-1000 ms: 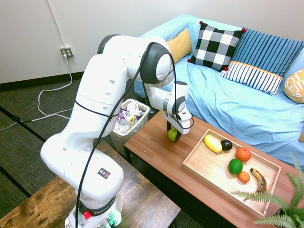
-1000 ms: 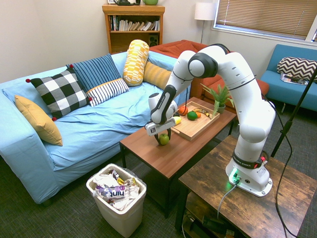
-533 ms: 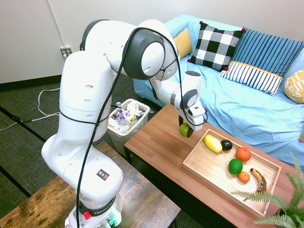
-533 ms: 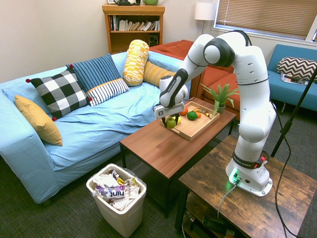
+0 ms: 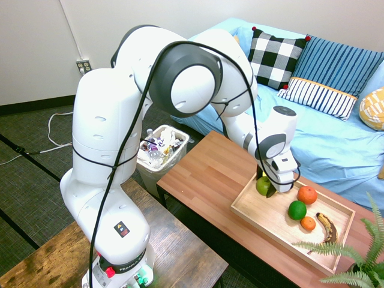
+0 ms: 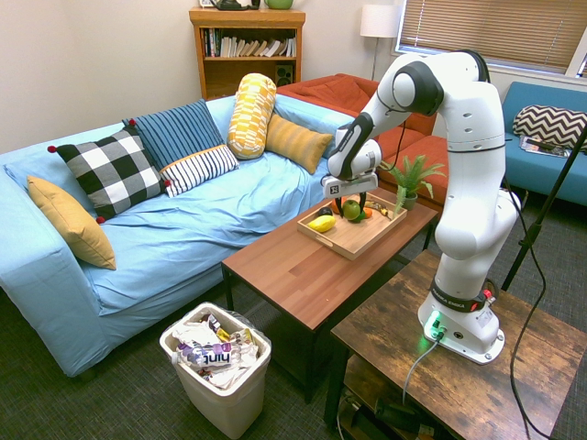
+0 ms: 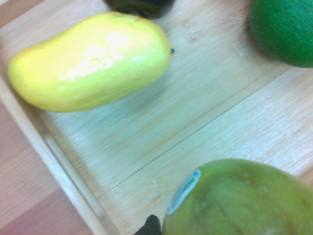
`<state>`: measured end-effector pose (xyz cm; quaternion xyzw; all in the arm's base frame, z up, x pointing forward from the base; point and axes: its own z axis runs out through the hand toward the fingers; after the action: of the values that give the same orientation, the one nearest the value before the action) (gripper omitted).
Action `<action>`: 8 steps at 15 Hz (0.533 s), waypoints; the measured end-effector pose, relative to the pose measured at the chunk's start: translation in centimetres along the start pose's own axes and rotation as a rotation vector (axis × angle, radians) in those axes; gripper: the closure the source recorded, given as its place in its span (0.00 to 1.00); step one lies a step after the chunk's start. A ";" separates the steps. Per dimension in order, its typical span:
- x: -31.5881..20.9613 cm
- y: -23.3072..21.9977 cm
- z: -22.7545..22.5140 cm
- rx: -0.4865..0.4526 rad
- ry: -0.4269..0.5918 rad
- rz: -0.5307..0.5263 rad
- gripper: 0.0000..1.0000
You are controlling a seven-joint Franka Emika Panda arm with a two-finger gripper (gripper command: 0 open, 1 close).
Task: Put the apple in the tray
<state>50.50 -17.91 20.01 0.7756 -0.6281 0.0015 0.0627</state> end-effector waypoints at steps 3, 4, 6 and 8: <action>2.5 -0.1 3.2 -0.016 -0.013 0.027 1.00; 3.4 0.0 4.1 -0.019 -0.017 0.036 1.00; 4.7 0.0 5.5 -0.023 -0.022 0.049 1.00; 5.3 -0.4 6.3 -0.021 -0.029 0.057 1.00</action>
<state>51.56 -23.65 14.11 0.7567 -0.6506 -0.0146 0.0617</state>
